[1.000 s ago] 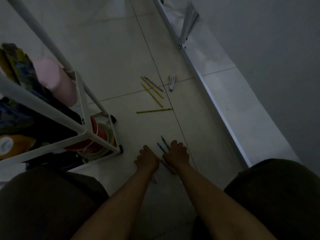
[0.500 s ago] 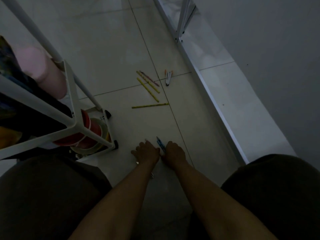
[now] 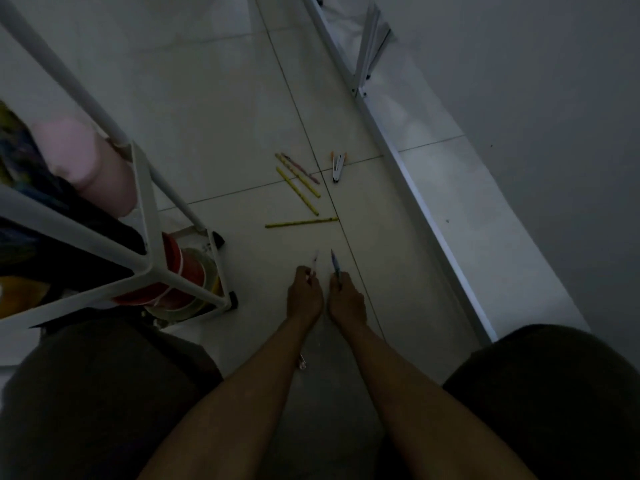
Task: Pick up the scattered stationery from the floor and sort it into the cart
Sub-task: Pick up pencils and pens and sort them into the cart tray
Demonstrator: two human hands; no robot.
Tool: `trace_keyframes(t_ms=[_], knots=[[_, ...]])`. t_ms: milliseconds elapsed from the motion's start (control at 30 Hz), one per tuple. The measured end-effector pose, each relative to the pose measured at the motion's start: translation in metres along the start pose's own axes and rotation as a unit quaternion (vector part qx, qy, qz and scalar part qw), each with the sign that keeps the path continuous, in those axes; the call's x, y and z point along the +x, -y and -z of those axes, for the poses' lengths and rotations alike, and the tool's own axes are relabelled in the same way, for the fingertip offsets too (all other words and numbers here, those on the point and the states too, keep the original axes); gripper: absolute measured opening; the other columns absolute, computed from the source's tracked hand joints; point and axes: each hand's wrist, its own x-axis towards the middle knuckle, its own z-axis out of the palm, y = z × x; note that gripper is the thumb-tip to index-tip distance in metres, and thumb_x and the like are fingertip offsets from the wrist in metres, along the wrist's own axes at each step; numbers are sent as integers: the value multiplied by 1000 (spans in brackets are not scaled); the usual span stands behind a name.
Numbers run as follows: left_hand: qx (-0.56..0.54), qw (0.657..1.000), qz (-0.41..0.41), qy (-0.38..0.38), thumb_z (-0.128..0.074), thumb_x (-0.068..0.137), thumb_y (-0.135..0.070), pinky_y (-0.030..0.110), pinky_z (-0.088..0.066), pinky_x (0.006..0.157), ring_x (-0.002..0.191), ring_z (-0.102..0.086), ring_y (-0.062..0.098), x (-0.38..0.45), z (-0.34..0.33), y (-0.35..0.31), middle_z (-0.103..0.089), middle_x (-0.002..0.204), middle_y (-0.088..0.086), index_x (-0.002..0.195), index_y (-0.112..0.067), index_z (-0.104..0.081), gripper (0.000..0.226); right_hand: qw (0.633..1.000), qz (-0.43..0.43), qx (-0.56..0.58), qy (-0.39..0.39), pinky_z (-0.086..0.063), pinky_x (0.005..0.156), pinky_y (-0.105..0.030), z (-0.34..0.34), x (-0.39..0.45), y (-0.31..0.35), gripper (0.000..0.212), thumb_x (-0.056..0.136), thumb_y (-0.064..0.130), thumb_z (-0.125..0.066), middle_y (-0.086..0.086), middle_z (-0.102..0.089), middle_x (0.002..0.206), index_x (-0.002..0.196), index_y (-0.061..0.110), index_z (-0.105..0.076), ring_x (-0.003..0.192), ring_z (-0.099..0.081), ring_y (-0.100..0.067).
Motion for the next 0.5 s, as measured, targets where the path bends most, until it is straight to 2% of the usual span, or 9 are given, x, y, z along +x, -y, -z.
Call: trace_keyframes(t_ms=[67, 133, 200, 267, 300, 400, 500], knots=[[-76, 997, 1, 17, -36, 104, -24, 21, -42, 60, 84, -57, 19, -4, 6, -30, -59, 93, 3, 108, -8, -57, 27, 991, -43, 120, 33, -45, 69, -29, 5, 0, 29, 48, 101, 51, -28, -6, -63, 100, 110, 16, -60, 87, -58, -21], [-148, 988, 18, 33, -36, 104, -30, 27, -51, 71, 87, -61, 19, -11, 19, -62, -63, 95, 5, 102, -6, -62, 35, 958, -105, 258, 75, -47, 79, -34, 15, -6, 59, 48, 99, 54, -32, -8, -65, 106, 106, 18, -64, 93, -60, -24], [-186, 982, 26, 25, -39, 102, -34, 33, -54, 70, 81, -62, 20, -22, 40, -92, -63, 87, 5, 94, -6, -61, 37, 925, -127, 348, 90, -44, 69, -34, 35, -23, 86, 43, 100, 50, -35, -15, -63, 101, 101, 18, -64, 82, -57, -27], [-193, 981, 15, 31, -41, 102, -32, 22, -49, 58, 73, -58, 15, -42, 67, -125, -59, 81, 1, 96, -7, -58, 30, 917, -101, 373, 96, -39, 60, -32, 60, -45, 111, 38, 101, 44, -37, -16, -62, 97, 103, 19, -65, 69, -49, -24], [-191, 981, 7, 40, -43, 102, -29, 18, -48, 57, 75, -59, 13, -53, 80, -142, -59, 84, -1, 100, -8, -58, 26, 917, -87, 376, 99, -40, 62, -33, 73, -60, 125, 36, 101, 43, -38, -14, -64, 98, 105, 21, -66, 70, -49, -25], [-180, 980, -15, 80, -49, 99, -23, 16, -54, 68, 87, -62, 8, -92, 119, -188, -63, 99, 0, 112, -11, -60, 21, 904, -58, 410, 104, -49, 77, -38, 110, -106, 163, 32, 102, 39, -41, -6, -69, 106, 109, 24, -69, 88, -62, -24], [-185, 977, -39, 97, -54, 97, -23, 6, -50, 64, 88, -60, -4, -136, 157, -236, -64, 102, -4, 120, -12, -61, 26, 879, -37, 461, 116, -54, 81, -35, 150, -153, 201, 31, 103, 30, -42, -7, -66, 116, 122, 17, -63, 102, -65, -22]])
